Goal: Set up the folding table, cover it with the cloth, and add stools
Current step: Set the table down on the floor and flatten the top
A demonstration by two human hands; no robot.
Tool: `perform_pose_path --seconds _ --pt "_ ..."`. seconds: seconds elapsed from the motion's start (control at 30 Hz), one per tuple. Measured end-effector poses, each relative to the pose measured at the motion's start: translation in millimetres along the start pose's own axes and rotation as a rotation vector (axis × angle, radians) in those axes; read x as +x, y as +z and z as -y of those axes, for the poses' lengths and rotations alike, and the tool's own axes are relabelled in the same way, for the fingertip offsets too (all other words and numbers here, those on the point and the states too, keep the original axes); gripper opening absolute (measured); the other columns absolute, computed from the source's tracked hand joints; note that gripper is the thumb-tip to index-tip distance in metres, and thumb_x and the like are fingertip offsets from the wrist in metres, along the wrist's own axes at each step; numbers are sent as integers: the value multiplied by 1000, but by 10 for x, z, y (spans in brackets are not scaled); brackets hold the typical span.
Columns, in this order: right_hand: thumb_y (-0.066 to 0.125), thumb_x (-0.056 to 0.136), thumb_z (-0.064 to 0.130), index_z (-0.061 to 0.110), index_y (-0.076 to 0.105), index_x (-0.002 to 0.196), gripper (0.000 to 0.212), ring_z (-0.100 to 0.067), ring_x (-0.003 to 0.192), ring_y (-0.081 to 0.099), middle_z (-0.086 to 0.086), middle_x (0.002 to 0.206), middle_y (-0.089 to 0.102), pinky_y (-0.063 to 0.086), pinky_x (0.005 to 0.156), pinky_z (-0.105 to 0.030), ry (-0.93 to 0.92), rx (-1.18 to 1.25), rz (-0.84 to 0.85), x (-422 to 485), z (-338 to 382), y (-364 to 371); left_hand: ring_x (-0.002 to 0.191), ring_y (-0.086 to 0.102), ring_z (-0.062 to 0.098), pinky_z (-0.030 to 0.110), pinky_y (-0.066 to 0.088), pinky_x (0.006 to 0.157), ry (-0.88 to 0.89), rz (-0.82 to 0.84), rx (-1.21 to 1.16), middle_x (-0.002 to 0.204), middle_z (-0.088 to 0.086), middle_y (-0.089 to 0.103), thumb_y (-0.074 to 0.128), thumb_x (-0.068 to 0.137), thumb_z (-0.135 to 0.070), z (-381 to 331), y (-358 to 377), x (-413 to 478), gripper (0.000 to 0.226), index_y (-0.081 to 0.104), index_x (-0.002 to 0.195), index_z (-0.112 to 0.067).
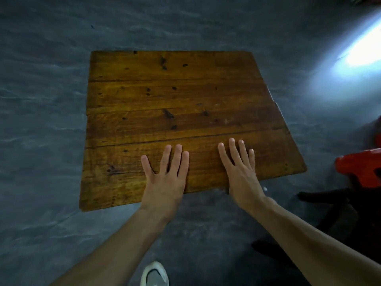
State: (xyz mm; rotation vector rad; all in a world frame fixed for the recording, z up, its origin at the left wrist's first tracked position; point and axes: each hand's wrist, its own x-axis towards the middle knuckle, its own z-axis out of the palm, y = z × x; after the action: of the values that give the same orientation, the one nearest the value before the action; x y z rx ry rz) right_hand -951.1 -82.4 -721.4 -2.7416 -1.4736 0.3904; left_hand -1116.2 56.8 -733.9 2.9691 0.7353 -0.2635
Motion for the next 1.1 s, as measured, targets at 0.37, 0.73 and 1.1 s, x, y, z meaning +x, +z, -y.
perform_pose_path --seconds 0.37,0.73,1.1 --pt "60 79 -13 25 -14 154 113 -33 148 -24 -11 164 -14 -15 119 -51 -56 70 -12 750 133 -239 144 -28 33 76 -1 106 -36 63 -26 158 9 -30 51 84 7 457 -284 511 102 -24 150 -14" --pt "65 81 -5 25 -12 156 111 -34 148 -21 -11 164 -14 -14 119 -51 -147 33 48 1948 -101 -727 142 -34 32 75 0 107 -177 117 -69 157 8 -33 59 79 8 675 -681 1463 113 -27 149 -14" --pt "66 82 -4 26 -14 155 113 -31 147 -25 -6 163 -19 -21 113 -47 -245 10 89 3079 -130 -1011 141 -36 32 76 2 106 -276 161 -93 156 7 -35 69 76 3 1087 -888 2301 123 -28 148 -16"
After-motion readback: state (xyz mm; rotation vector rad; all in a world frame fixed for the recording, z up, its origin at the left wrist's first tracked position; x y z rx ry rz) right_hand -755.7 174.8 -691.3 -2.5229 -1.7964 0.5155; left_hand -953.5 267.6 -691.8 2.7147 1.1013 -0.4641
